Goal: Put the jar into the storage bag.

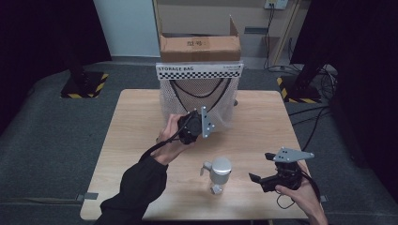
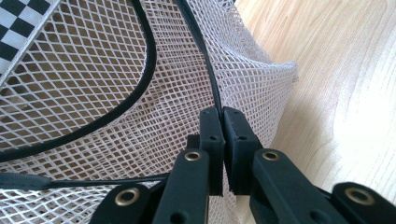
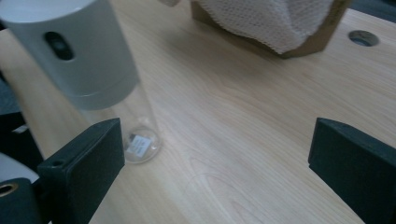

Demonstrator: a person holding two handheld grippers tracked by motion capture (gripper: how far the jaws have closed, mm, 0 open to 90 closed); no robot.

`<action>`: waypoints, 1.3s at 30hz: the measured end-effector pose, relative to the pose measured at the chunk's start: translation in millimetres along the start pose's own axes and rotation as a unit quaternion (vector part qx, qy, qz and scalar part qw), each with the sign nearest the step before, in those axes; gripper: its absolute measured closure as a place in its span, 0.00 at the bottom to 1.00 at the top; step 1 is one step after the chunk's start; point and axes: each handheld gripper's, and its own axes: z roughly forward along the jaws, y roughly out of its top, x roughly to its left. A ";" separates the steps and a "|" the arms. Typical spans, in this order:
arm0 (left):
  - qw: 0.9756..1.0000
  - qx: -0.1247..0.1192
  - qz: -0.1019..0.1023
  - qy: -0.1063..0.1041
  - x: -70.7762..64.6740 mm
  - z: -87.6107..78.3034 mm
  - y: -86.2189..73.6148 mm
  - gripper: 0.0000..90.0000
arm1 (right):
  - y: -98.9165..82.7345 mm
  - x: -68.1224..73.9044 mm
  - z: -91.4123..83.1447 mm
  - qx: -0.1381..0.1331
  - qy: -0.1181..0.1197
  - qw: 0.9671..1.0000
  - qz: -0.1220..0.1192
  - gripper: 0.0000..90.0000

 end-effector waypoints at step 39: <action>1.000 0.001 0.002 0.001 -5.8 2.8 -1.4 0.95 | 17.2 62.7 75.1 0.020 0.096 0.995 -0.035 0.10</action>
